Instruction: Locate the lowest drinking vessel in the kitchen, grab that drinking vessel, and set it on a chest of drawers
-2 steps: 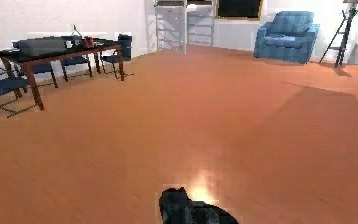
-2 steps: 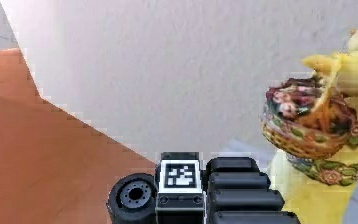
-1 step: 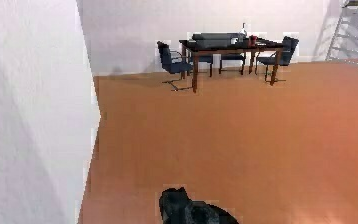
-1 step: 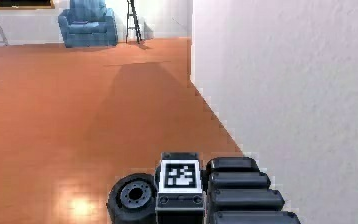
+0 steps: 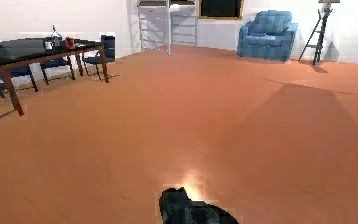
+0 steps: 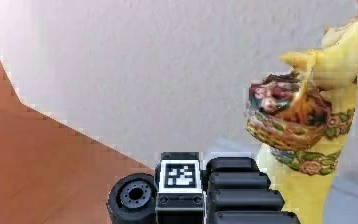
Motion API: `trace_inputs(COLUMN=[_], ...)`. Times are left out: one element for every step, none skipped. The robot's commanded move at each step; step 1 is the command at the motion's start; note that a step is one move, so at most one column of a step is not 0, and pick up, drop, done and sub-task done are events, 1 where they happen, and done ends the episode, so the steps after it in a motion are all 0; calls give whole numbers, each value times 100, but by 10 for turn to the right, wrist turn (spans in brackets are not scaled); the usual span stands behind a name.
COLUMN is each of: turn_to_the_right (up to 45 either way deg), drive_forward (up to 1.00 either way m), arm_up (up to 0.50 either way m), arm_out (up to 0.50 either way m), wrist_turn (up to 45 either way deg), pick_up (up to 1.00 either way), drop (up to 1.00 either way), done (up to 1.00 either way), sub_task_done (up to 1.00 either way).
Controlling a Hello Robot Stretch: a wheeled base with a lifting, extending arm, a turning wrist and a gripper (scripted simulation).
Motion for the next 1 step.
trace_inputs(turn_to_the_right=[450], drive_forward=[0], arm_up=[0], arm_out=[0], wrist_turn=[0], pick_up=[0], drop=[0], done=[0], sub_task_done=[0])
